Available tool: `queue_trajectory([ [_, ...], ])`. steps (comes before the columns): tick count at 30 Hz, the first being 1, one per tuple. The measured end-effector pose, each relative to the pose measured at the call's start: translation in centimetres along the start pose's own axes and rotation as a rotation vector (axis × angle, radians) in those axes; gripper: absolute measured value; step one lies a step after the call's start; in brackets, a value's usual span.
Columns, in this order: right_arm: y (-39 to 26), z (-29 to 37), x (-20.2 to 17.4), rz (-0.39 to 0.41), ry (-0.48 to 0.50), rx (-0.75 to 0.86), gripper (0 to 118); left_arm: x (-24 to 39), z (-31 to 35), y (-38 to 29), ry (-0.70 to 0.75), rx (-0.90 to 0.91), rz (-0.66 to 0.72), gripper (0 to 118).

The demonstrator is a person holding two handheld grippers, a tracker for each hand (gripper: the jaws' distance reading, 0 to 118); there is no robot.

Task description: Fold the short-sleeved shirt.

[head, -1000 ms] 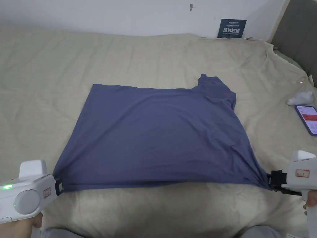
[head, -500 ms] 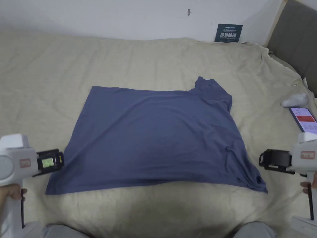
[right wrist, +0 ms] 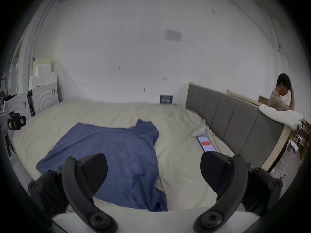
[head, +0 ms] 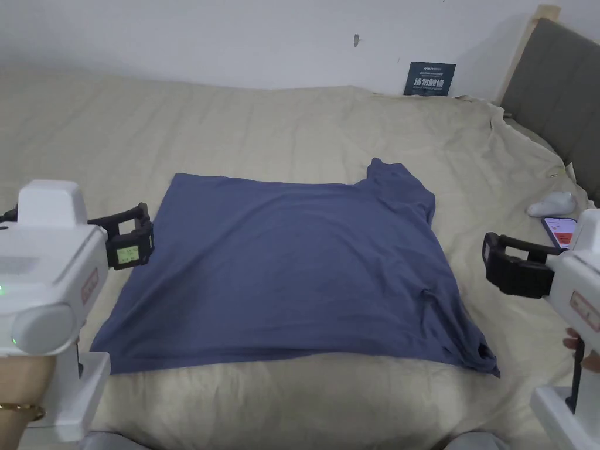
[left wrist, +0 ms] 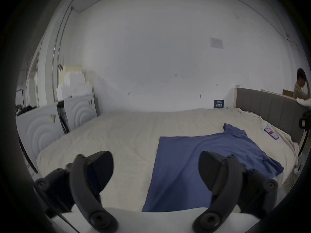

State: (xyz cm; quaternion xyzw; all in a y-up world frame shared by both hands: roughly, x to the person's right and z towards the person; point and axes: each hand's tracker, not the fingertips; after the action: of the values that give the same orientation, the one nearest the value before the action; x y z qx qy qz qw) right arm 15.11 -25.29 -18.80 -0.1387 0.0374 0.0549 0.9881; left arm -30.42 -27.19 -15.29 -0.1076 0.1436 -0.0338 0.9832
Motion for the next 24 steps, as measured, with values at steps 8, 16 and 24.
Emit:
queue_trajectory([
  [8, -2.4, 1.6, -1.6, -0.085, 0.034, 0.069, 70, 1.3, 1.0, -2.6, -0.072, 0.007, 0.067, 15],
  [16, -3.1, 0.9, -1.8, -0.104, 0.082, 0.048, 0, 2.3, 1.7, -3.2, -0.096, -0.013, 0.066, 0],
  [24, -3.8, 0.2, -0.5, -0.137, 0.073, 0.025, 0, 2.4, 1.7, -3.5, -0.100, -0.019, 0.076, 0],
])
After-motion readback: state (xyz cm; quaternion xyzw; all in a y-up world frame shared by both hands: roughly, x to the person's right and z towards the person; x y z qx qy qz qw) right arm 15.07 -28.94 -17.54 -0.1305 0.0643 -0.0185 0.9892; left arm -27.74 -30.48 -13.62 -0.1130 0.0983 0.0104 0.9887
